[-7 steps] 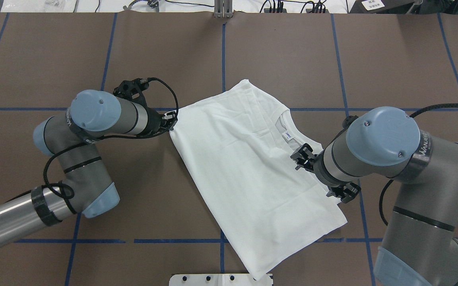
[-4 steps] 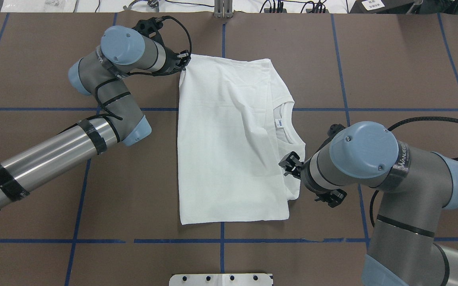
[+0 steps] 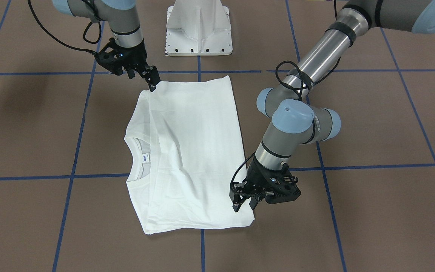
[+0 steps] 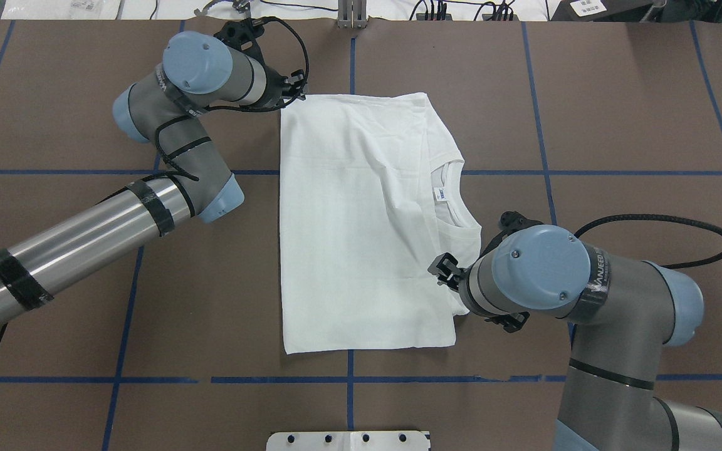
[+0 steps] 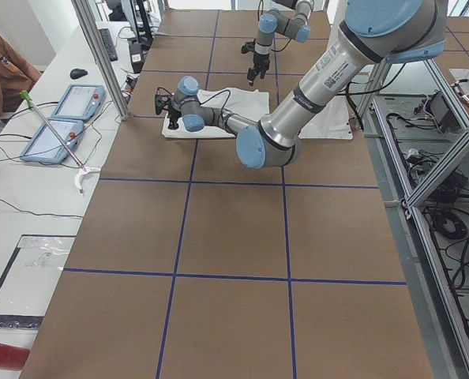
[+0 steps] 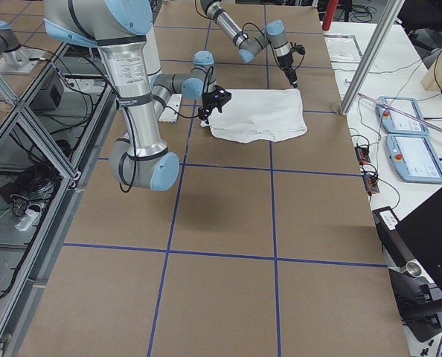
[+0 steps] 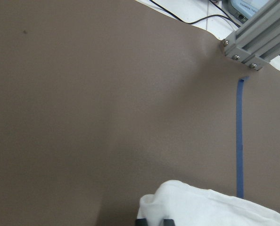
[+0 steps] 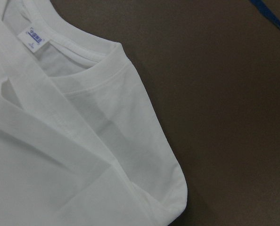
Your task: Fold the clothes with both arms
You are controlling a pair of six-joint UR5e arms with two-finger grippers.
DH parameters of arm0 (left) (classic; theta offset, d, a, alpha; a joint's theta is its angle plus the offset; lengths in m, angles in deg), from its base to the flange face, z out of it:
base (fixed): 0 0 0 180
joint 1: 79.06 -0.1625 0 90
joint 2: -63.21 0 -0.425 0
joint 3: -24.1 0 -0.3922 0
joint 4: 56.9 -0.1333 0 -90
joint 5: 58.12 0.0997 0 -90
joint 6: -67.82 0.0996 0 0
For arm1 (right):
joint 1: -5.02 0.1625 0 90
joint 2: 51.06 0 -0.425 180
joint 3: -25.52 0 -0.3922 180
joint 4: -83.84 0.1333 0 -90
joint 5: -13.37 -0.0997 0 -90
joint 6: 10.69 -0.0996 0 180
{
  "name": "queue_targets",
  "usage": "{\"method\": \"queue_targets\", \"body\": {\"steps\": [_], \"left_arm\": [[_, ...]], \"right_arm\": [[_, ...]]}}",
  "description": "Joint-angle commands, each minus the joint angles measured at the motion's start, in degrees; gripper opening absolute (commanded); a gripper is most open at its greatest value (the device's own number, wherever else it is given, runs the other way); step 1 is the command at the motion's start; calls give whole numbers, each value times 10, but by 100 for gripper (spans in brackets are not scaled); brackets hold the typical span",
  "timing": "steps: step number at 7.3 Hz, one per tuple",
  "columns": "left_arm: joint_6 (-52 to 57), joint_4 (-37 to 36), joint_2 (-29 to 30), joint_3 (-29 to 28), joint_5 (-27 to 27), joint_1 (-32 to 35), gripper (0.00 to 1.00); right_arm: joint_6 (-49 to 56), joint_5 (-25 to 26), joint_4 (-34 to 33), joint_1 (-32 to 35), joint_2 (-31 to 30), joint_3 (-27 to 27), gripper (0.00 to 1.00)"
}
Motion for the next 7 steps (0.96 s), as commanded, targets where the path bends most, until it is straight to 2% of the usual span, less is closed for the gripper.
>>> {"method": "queue_targets", "body": {"steps": [1,7], "left_arm": [[-1,-1,-2,4,1,1,61],[0,-2,-9,4,1,0,61]], "right_arm": [[-17,54,4,-38,-5,18,100],[-88,86,19,-72,0,50,100]]}}
